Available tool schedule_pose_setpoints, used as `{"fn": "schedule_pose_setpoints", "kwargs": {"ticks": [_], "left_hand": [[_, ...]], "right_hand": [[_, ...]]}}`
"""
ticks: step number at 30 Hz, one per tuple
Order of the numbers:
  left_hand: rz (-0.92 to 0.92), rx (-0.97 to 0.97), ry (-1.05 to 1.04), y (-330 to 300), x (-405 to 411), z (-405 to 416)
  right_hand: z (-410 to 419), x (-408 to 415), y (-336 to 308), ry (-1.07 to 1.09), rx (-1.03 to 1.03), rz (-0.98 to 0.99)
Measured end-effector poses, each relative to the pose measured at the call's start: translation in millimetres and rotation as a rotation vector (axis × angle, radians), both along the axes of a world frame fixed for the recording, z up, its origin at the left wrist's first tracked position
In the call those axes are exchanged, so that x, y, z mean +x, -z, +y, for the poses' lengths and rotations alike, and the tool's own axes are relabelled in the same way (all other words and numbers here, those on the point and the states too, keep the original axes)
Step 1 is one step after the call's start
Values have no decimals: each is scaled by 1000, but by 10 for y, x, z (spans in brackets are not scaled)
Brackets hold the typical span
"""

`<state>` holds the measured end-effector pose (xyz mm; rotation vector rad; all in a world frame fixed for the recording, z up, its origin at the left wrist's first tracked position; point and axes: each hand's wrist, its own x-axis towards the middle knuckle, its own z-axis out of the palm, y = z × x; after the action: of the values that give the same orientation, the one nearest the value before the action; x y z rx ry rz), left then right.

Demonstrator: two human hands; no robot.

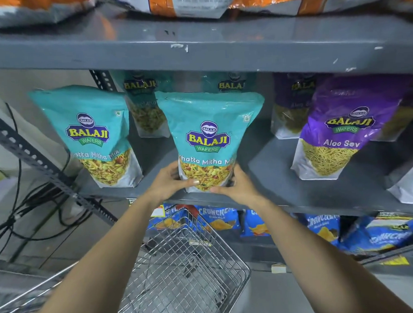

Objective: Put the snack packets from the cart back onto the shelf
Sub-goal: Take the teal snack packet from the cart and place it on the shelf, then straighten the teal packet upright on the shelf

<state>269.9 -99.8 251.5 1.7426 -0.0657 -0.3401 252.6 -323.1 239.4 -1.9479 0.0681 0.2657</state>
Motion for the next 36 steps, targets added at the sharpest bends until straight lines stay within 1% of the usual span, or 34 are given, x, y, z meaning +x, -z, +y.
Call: {"fn": "schedule_pose_setpoints", "kwargs": {"ticks": [5, 7, 9, 10, 11, 14, 18, 22, 23, 25, 28, 30, 32, 36], "left_hand": [[-12, 12, -44, -43, -86, -33], [-64, -18, -206, -22, -196, -35], [-186, -25, -423, -17, -354, -55], [-243, -22, -494, -12, -430, -84], [-282, -28, -515, -29, -509, -140], [-279, -61, -464, -138, -684, -467], [-259, -22, -294, -134, -673, -1174], [-162, -8, -173, 106, -382, -1918], [-124, -14, -145, 136, -295, -2092], [-45, -53, -118, 147, -135, -2408], [9, -141, -52, 145, 96, -2773], [-24, -151, 11, 188, 229, -2935], [-88, -117, 46, 244, 276, -3025], [-97, -143, 17, 312, 110, -3005]], "right_hand": [[-43, -43, -134, -31, 11, 27], [-133, -110, -189, -43, 67, 40], [-308, -192, -197, -4, 134, 36], [-426, -247, -184, 29, 150, 23], [-557, -312, -159, 65, 165, 0], [-984, -530, -88, 178, 143, -88], [-1547, -703, -39, 324, 72, -127], [-2058, -632, 38, 573, 37, -225], [-2167, -570, 27, 609, 17, -245], [-2375, -389, 28, 593, 10, -285], [-2610, -104, 86, 438, -16, -311], [-2675, -14, 78, 361, -62, -289], [-2718, 21, 110, 353, -71, -282], [-2683, -131, 122, 349, -26, -303]]}}
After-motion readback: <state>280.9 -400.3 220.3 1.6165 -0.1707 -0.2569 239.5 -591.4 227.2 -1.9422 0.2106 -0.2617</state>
